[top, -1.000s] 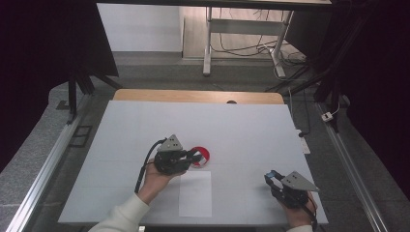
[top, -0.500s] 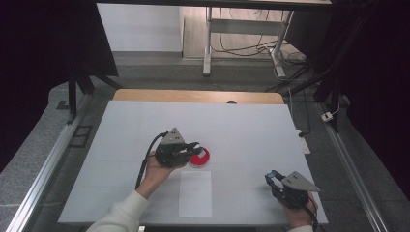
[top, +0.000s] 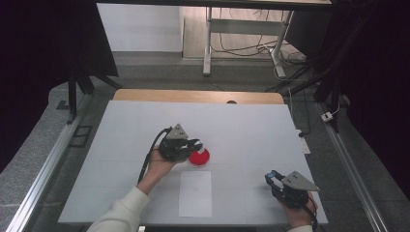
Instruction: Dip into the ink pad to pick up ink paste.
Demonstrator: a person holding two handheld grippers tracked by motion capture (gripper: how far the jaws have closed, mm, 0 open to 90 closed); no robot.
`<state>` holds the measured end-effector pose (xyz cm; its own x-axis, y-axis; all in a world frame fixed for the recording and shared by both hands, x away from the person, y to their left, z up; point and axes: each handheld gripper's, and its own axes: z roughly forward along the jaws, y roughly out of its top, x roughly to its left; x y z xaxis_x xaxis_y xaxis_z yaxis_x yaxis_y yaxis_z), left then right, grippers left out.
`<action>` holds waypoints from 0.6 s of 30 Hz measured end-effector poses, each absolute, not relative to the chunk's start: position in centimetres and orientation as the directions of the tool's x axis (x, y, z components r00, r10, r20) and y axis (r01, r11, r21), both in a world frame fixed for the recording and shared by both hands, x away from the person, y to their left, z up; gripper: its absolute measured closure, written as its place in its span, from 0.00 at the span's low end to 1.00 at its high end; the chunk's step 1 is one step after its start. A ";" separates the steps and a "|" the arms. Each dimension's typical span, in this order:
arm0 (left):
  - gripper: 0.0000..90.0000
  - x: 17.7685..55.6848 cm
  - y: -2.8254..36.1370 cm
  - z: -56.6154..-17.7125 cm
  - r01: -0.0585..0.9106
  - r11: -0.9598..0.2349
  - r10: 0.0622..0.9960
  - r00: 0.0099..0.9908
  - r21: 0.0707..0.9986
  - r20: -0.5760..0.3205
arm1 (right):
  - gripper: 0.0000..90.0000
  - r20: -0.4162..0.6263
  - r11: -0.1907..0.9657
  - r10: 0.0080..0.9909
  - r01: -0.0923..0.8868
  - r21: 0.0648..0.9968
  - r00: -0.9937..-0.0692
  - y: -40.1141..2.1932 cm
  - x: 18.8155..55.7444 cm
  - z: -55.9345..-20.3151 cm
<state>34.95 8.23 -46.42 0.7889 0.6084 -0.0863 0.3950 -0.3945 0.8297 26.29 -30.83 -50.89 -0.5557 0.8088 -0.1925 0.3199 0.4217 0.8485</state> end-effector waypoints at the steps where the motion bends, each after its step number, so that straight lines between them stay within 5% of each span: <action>1: 0.84 35.1 8.1 -46.5 0.395 -0.401 0.605 0.792 0.827 -0.085 | 0.72 -0.190 0.419 0.808 0.319 0.850 -0.558 -30.8 26.3 -50.9; 18: 0.84 36.4 7.9 -47.7 0.429 -0.463 0.617 0.784 0.775 -0.065 | 0.72 -0.191 0.426 0.806 0.325 0.844 -0.560 -30.7 26.4 -51.1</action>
<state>36.37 7.85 -47.68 0.7843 0.6169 -0.0655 0.4292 -0.4633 0.7754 26.38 -30.69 -51.07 -0.5604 0.8060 -0.1907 0.3250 0.4257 0.8445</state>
